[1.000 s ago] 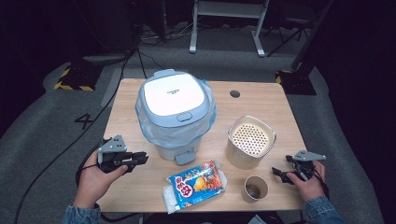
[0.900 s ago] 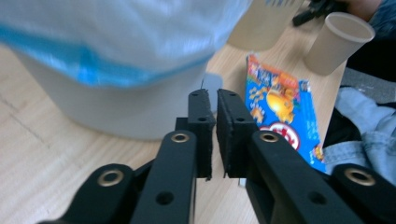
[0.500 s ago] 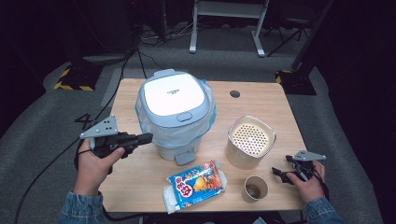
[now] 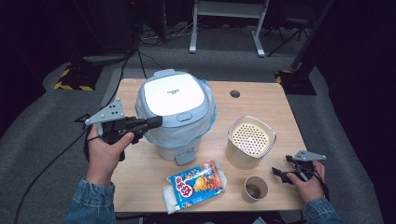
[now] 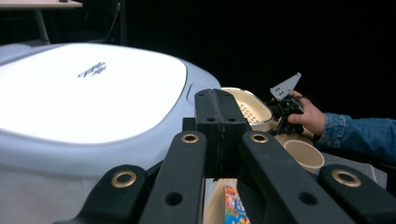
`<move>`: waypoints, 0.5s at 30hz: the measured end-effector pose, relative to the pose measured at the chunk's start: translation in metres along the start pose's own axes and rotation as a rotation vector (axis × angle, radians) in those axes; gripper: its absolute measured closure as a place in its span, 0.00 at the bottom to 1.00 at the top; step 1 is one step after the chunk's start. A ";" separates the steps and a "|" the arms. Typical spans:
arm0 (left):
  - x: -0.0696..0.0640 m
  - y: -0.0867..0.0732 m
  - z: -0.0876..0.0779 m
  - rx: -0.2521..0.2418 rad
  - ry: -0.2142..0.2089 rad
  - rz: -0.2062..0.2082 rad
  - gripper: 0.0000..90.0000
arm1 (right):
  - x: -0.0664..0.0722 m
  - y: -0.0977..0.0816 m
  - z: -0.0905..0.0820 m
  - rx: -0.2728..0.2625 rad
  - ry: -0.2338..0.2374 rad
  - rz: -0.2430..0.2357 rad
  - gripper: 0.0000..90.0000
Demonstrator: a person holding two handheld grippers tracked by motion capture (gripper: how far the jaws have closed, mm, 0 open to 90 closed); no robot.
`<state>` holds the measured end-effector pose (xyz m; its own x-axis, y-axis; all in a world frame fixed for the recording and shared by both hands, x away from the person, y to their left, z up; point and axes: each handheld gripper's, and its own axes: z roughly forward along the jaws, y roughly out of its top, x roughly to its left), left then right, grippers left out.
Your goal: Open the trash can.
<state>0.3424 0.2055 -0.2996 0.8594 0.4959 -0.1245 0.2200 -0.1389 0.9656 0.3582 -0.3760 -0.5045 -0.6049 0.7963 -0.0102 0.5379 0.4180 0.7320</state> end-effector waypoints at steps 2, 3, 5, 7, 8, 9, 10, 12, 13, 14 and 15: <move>0.000 0.003 0.005 0.003 0.006 -0.001 1.00 | 0.000 0.000 0.000 0.000 0.000 0.000 0.13; 0.000 0.004 0.009 0.005 0.007 -0.003 1.00 | 0.000 0.000 0.000 0.000 0.000 0.000 0.13; 0.001 0.006 0.014 0.010 0.002 -0.006 1.00 | 0.000 0.000 0.000 0.000 0.000 0.000 0.13; 0.000 0.008 0.020 0.020 0.011 0.002 1.00 | 0.000 0.000 0.000 0.000 0.000 0.000 0.13; 0.000 0.008 0.022 0.026 0.015 0.006 1.00 | 0.000 0.000 0.000 0.000 0.000 0.000 0.13; 0.000 0.009 0.026 0.031 0.014 0.005 1.00 | 0.000 0.000 0.000 0.000 0.000 0.000 0.13; 0.000 0.009 0.029 0.038 0.015 0.009 1.00 | 0.000 0.000 0.000 0.000 0.000 0.000 0.13; -0.001 0.009 0.036 0.053 0.015 0.010 1.00 | 0.000 0.000 0.000 0.000 0.000 0.000 0.13; -0.001 0.009 0.038 0.057 0.017 0.012 1.00 | 0.000 0.000 0.000 0.000 0.000 0.000 0.13; -0.001 0.009 0.038 0.057 0.017 0.012 1.00 | 0.000 0.000 0.000 0.000 0.000 0.000 0.13; -0.001 0.009 0.044 0.069 0.022 0.011 1.00 | 0.000 0.000 0.000 0.000 0.000 0.000 0.13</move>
<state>0.3640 0.1665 -0.3006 0.8517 0.5128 -0.1079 0.2425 -0.2030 0.9487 0.3582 -0.3760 -0.5045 -0.6049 0.7962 -0.0102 0.5379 0.4181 0.7320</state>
